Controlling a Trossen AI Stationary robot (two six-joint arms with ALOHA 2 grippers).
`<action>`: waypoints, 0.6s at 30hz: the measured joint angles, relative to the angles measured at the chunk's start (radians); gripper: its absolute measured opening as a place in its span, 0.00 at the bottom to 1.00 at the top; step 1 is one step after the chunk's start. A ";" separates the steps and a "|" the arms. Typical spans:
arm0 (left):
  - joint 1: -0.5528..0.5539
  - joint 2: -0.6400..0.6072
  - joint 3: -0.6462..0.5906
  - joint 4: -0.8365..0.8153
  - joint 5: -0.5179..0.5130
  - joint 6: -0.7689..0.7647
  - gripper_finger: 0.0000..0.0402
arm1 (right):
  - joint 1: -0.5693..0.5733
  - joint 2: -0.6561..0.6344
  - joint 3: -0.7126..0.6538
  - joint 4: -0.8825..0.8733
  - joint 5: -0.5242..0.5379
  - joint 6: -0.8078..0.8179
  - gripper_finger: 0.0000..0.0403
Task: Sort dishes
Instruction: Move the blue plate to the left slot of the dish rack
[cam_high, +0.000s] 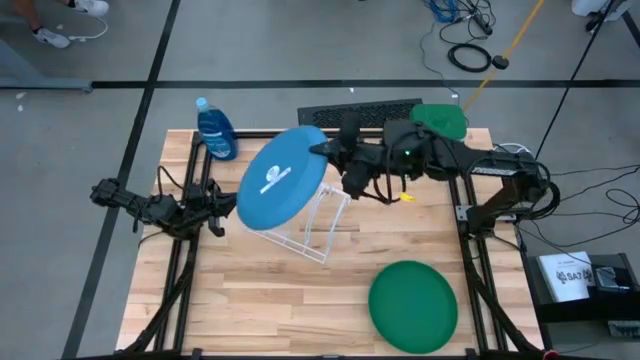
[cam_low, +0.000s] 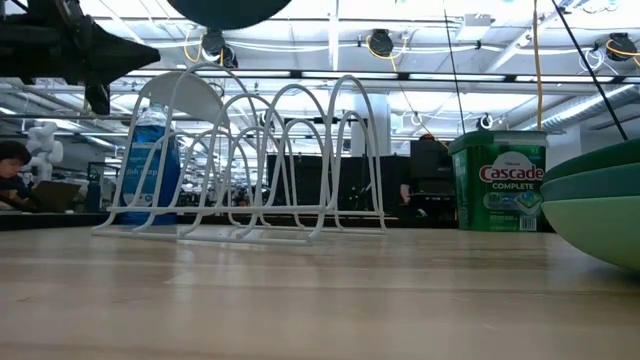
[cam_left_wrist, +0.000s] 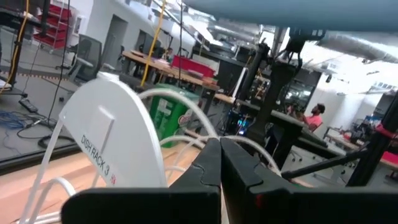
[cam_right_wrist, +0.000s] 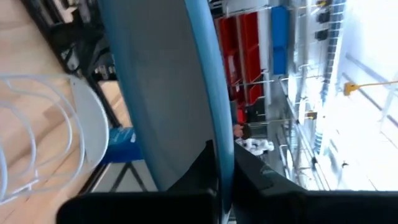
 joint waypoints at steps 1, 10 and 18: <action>0.000 0.000 0.000 0.011 0.001 0.012 0.00 | -0.008 0.018 0.031 -0.038 0.000 0.002 0.01; 0.000 0.000 0.000 0.058 0.008 0.051 0.00 | -0.061 0.252 0.433 -0.347 -0.026 0.044 0.01; -0.001 0.000 0.007 0.240 0.119 0.232 0.00 | -0.097 0.314 0.493 -0.432 -0.027 0.062 0.01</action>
